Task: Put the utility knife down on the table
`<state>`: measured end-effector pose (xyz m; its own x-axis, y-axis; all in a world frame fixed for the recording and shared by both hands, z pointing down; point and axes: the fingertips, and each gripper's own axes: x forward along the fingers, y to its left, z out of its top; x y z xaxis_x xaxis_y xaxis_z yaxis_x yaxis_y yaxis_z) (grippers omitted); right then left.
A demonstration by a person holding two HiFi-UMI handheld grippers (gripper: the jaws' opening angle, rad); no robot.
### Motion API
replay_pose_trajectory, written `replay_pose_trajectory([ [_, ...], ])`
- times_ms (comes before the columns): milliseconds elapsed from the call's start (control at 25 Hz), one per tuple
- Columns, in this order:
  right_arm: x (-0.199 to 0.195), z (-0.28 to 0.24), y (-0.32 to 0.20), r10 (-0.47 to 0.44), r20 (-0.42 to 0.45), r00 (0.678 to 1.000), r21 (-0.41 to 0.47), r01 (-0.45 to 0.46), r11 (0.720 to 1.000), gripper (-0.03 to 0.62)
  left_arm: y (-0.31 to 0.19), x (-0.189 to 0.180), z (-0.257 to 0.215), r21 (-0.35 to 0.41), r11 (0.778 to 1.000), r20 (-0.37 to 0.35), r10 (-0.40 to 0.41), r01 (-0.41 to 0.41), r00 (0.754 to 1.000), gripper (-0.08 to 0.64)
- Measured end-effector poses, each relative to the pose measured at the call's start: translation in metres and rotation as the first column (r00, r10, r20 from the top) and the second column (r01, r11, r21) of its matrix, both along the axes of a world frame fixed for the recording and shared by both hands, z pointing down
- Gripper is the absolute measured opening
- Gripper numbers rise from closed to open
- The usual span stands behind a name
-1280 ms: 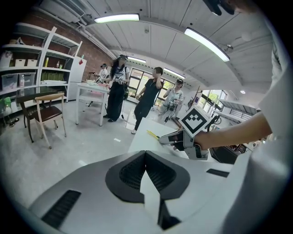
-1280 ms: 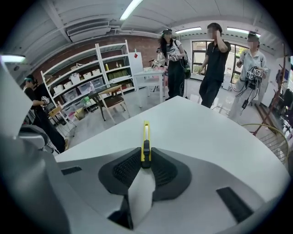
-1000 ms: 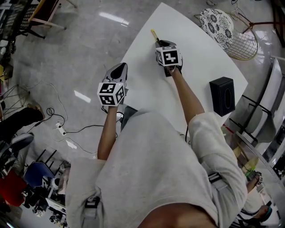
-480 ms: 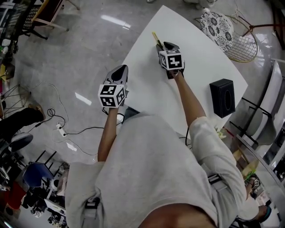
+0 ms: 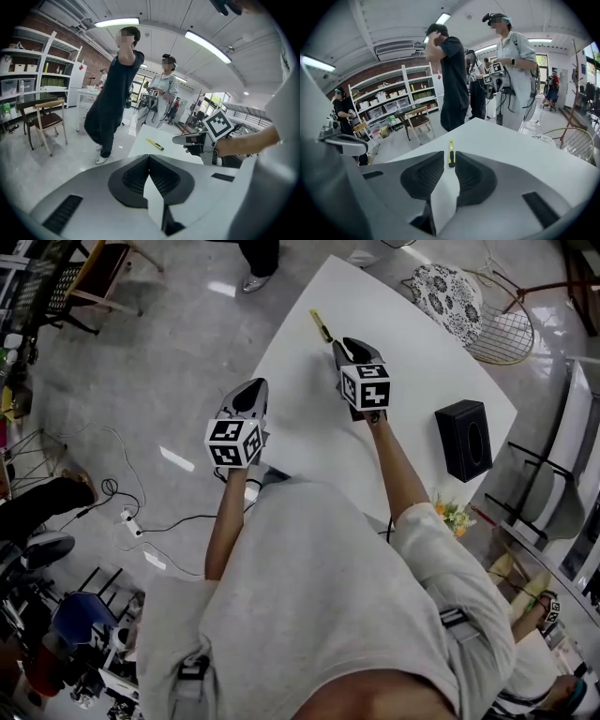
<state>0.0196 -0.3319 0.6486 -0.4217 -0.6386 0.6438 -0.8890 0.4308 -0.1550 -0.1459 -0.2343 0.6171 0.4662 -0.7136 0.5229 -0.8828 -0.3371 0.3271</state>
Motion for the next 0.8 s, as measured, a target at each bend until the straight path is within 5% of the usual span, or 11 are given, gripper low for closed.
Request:
replay_pose_trajectory([
  [800,0.049,-0.074,0.063,0.098,0.072,0.992,0.16,-0.109,0.981,0.031,-0.006,0.033,-0.044,0.1,0.993,0.0,0.065,-0.064,0.998,0.02],
])
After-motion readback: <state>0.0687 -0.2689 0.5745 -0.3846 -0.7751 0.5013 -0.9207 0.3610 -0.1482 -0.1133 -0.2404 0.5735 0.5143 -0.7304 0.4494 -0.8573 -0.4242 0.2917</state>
